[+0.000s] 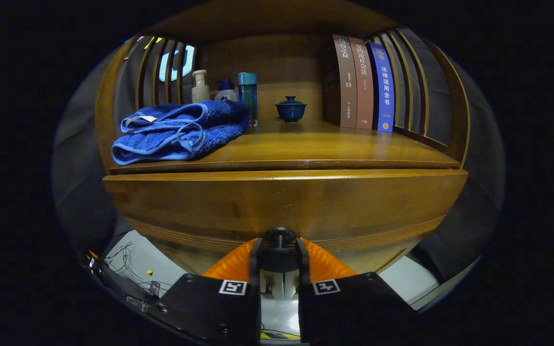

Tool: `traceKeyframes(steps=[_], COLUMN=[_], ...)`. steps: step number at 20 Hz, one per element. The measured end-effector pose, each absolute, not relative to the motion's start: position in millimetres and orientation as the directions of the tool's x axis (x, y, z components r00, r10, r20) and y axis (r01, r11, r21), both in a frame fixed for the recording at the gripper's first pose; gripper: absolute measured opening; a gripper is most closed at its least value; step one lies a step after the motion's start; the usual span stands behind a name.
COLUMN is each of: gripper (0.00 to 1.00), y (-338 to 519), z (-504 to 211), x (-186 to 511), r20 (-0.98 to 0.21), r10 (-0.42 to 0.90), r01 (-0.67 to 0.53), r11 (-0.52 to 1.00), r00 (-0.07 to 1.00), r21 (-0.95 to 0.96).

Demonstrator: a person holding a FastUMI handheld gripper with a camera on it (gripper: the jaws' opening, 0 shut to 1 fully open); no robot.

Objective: Pull open the drawer, take out the items inside it, and place them on the countertop above the cabinet.

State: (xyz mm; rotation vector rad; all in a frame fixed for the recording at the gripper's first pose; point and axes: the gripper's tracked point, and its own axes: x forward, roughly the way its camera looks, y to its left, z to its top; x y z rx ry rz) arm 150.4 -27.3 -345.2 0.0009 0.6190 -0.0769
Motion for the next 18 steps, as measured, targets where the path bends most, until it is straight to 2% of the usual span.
traceKeyframes(steps=[18], gripper=[0.35], y=[-12.6], z=[-327.5], x=[16.0], r20=[-0.659], r10=[-0.067], r01=[0.068], r11=[0.997], r00=[0.749], r21=[-0.025])
